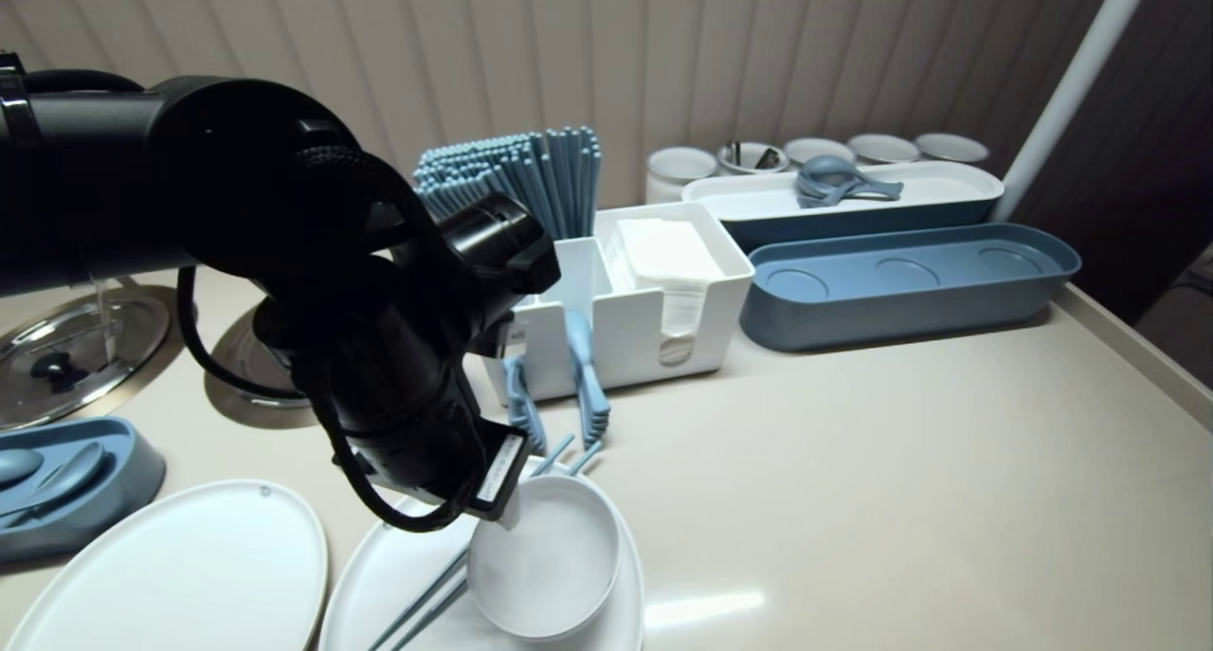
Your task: Put the bowl back from the plate
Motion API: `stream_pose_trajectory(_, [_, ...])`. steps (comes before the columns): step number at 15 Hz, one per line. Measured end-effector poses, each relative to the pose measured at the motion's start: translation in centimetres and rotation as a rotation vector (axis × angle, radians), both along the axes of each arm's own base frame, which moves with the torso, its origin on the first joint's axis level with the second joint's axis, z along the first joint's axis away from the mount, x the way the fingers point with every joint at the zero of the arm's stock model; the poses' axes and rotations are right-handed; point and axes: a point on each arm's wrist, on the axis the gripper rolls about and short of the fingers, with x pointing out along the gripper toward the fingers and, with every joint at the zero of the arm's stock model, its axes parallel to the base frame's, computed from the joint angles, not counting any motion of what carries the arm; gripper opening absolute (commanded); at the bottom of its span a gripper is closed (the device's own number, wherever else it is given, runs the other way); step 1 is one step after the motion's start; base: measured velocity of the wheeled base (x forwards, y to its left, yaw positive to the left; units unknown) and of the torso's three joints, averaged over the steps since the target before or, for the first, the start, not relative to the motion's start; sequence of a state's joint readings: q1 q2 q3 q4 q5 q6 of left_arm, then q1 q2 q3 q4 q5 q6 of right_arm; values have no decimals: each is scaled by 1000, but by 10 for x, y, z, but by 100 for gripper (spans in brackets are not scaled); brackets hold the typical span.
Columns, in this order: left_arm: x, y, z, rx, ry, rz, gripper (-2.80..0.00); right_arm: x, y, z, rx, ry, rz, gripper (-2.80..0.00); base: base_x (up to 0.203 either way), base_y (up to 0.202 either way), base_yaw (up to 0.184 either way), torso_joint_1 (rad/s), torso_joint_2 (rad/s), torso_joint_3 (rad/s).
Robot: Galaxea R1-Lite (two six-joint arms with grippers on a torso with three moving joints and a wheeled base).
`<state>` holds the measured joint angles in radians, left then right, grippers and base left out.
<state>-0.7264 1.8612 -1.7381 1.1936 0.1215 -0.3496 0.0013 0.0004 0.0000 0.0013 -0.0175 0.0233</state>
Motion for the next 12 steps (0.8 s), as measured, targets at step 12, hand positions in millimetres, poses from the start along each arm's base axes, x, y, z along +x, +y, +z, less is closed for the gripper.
stream_pose_trajectory(12, [21,-18,-36,28,27,-11,0,0,0,0,0,0,0,-280,0,0,0,0,0,0])
